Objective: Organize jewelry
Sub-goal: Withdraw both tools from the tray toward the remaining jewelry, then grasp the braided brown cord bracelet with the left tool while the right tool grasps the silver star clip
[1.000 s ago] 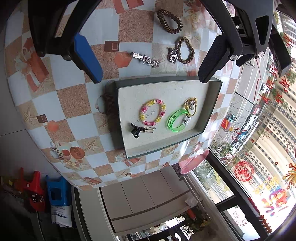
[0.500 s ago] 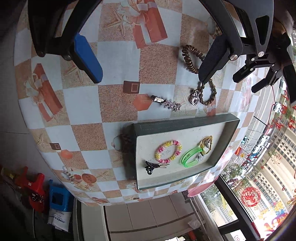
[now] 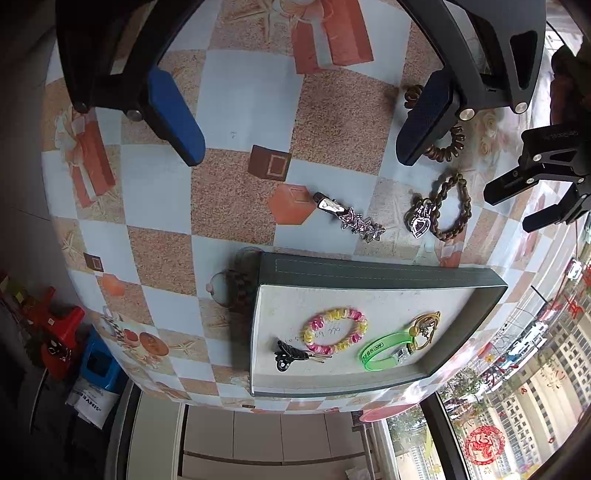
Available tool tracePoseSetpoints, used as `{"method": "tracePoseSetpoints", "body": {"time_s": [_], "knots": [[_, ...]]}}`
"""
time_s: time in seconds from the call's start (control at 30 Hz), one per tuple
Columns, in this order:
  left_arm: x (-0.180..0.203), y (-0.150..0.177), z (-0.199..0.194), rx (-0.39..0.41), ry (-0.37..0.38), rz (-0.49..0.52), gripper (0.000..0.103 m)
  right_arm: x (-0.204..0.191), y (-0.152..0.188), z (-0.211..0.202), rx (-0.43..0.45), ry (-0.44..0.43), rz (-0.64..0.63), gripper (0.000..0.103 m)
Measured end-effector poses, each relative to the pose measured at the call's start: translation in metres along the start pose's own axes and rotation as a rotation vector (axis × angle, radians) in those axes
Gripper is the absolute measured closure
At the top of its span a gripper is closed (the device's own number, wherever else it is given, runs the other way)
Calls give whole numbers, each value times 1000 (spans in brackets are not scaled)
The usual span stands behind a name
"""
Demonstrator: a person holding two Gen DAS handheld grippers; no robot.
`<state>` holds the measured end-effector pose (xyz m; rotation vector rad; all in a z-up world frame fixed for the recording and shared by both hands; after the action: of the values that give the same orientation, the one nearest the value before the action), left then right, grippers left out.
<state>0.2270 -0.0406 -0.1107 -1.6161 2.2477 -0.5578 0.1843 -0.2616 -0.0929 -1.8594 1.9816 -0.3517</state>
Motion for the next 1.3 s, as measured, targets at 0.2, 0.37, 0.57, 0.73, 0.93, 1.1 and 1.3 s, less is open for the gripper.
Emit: {"method": "tracePoseSetpoints", "body": {"time_s": [0.2,0.37,0.57,0.73,0.93,1.1,1.3], "knots": [[2,0,10,-23,12,-3,0,-9,-2,10,-3,13,-45,0],[4,-2,17,-30,15,-11,0,-15,-6,20,-8,10,-76,0],[9,-6,20,-31,15,2,0,-21,-10,32,-18,30,-120,2],[13,-9,21,-34,24,13,0,-23,-15,39,-18,28,-129,10],[26,-13,19,-32,24,71,14,-31,-21,37,-13,13,-167,31],[34,-18,19,-41,43,95,16,-41,-20,35,-13,-1,-204,52],[32,-24,10,-21,102,57,16,-39,-16,32,-14,-9,-203,63]]}}
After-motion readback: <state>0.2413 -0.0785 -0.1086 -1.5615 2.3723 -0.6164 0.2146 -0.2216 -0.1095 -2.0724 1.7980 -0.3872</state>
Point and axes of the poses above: each gripper's, at about its wrist camera, not at the fingertips, and z roughly the way its jaws point, x to its right, y to its underside, the point moved 4 cm from there along z, roughly the way its jaws point, and after that the axes turned 6 degrees about z, right-handed, at the moved point
